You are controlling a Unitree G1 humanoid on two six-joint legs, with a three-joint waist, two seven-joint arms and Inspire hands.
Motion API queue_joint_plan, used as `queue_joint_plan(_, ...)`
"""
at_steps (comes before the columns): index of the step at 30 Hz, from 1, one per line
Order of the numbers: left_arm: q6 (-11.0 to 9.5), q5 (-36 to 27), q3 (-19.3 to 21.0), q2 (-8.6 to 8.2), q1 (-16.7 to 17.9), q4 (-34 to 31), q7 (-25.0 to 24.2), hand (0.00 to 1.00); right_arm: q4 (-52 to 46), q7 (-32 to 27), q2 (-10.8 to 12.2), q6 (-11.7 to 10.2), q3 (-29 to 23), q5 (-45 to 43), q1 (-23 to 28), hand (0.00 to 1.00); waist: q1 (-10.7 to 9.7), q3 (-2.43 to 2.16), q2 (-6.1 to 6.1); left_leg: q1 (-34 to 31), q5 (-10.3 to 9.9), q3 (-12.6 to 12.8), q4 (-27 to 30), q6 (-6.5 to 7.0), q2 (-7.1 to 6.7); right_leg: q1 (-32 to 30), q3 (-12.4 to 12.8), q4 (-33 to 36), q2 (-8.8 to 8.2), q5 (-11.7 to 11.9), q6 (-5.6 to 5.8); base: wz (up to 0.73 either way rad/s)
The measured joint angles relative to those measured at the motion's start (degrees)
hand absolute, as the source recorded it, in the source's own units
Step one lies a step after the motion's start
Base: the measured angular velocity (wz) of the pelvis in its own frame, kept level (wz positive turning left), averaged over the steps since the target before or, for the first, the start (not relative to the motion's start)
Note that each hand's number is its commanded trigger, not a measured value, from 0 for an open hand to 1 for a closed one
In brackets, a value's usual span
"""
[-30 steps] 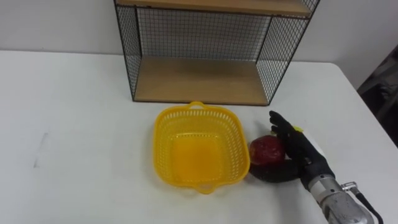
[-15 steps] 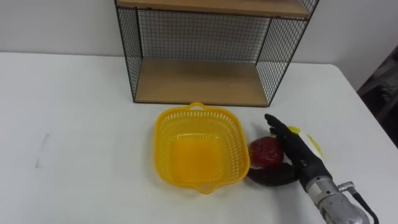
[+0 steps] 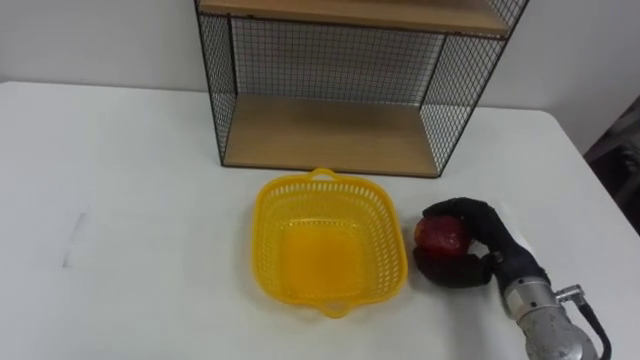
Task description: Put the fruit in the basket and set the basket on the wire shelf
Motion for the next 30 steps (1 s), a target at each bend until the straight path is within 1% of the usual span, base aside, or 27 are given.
queue_joint_plan(2,0.00,-0.06,0.00,0.03,0.00,-0.02,0.02,0.00,0.03,-0.27,0.00,0.08,0.01,0.00,-0.01,1.00,0.10,0.02,-0.06,-0.03,0.00,0.00,-0.07,0.00,0.00,-0.07,0.09,-0.01,0.03,0.00,0.00,0.00)
queue_joint_plan(4,0.00,-0.37,-0.01,0.03,0.08,-0.04,0.01,0.00,0.02,-0.34,0.00,-0.06,0.01,0.10,-0.01,1.00,0.09,0.05,-0.15,-0.32,0.00,0.10,-0.14,0.00,0.00,-0.45,0.95,-0.02,0.22,0.00,0.00,0.00)
queue_joint_plan(5,0.00,-0.36,0.00,0.03,0.08,-0.04,0.01,0.00,0.02,-0.34,0.00,-0.10,0.01,0.24,0.02,1.00,0.10,0.05,-0.17,-0.35,0.00,0.12,-0.14,0.00,0.02,-0.46,0.94,-0.04,0.30,0.00,0.00,0.00)
queue_joint_plan(6,-0.02,-0.34,0.00,0.02,0.09,-0.05,0.01,0.00,0.00,-0.35,0.01,-0.14,0.00,1.05,0.01,1.00,0.22,0.05,-0.18,-0.30,0.00,0.23,-0.15,0.00,0.07,-0.45,0.95,-0.04,0.52,0.00,0.00,0.00)
queue_joint_plan(9,-0.06,-0.47,-0.10,0.03,0.11,0.02,0.01,0.00,0.00,-0.43,-0.01,0.21,0.01,5.38,0.13,1.00,0.17,0.05,-0.36,-0.09,0.01,0.28,0.14,-0.03,0.12,-0.32,0.93,-0.04,0.43,0.00,0.00,0.00)
queue_joint_plan(13,-0.05,-0.44,-0.21,0.03,0.39,0.19,0.02,0.00,-0.14,-0.32,0.01,1.36,0.02,12.30,0.77,1.00,0.00,0.11,-0.46,0.12,0.01,0.32,0.23,-0.03,0.09,-0.08,0.85,-0.03,0.18,0.00,0.00,0.00)
queue_joint_plan(18,-0.05,-0.45,-0.22,0.03,0.87,0.21,0.05,0.00,-0.77,0.22,0.33,1.45,0.05,13.45,0.97,1.00,-0.17,0.35,-0.19,0.02,0.00,0.36,-0.04,-0.02,0.05,-0.13,0.84,0.03,0.16,0.00,0.00,0.00)
queue_joint_plan(21,-0.20,-0.40,-0.08,0.01,1.24,0.39,0.08,0.00,-4.57,-0.19,0.32,1.66,-0.25,12.85,1.07,1.00,-0.69,0.78,0.46,-0.15,0.01,0.30,-0.09,-0.04,0.03,-0.35,0.97,0.08,0.18,0.00,0.00,0.00)
queue_joint_plan(23,-0.39,-0.41,-0.03,0.01,1.57,0.66,0.07,0.00,-7.30,-0.74,0.32,1.59,-0.53,12.89,1.05,1.00,-1.25,0.70,0.60,-0.12,0.03,0.30,-0.13,-0.07,0.05,-0.38,1.02,0.06,0.19,0.00,0.00,-0.02)
queue_joint_plan(26,-0.62,0.06,0.92,-0.44,2.08,0.90,-0.01,0.00,-13.78,-1.68,0.32,1.57,-1.34,13.48,1.05,1.00,-1.20,0.59,0.88,0.20,0.14,0.46,-0.55,-0.19,0.08,-0.48,1.05,0.00,0.33,0.00,0.00,-0.07)
queue_joint_plan(30,-0.64,0.05,1.14,-0.46,2.08,0.89,-0.01,0.00,-18.40,-2.41,0.32,1.15,-2.45,15.87,1.04,1.00,-1.16,0.48,0.80,0.24,0.16,0.45,-0.36,-0.22,0.17,-0.48,1.05,0.00,0.40,0.00,0.00,0.00)
